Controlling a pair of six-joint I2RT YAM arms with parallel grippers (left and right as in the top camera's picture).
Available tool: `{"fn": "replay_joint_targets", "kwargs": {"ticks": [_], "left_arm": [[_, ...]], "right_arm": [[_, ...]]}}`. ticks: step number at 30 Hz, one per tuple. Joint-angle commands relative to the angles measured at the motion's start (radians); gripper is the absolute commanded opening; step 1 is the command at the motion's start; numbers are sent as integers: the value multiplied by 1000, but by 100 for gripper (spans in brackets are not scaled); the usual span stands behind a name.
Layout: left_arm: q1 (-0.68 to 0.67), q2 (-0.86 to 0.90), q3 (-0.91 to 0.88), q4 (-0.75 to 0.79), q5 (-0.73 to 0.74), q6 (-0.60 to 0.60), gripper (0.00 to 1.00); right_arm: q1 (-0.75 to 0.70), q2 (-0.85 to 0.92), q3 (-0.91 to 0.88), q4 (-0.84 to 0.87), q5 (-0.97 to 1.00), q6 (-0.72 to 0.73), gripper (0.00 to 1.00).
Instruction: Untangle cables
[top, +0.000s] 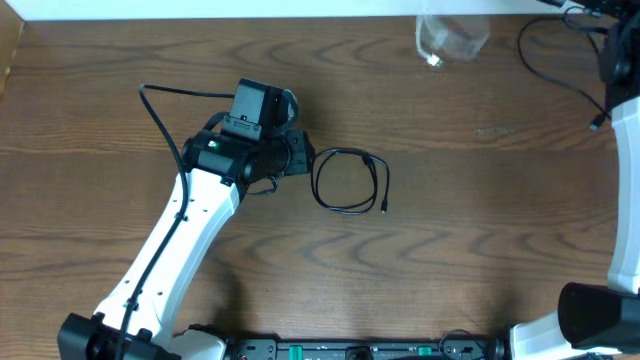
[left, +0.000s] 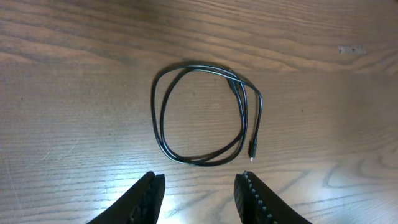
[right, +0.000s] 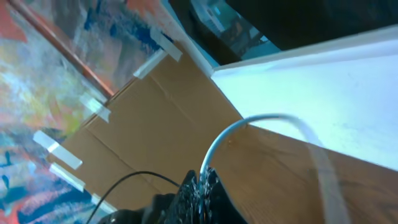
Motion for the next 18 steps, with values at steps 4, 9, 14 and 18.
{"fn": "replay_joint_targets", "kwargs": {"ticks": [4,9,14,18], "left_arm": [[4,-1,-3,1,8,17,42],[4,-1,-3,1,8,17,42],[4,-1,-3,-12,8,17,42],[4,-1,-3,-14,8,17,42]], "right_arm": [[-38,-3,13,-484,578,-326,1],[-51,-3,13,-717,928,-493,1],[-192,-3,13,-742,1000,-499,1],[-330,-3,13,-715,1028,-499,1]]}}
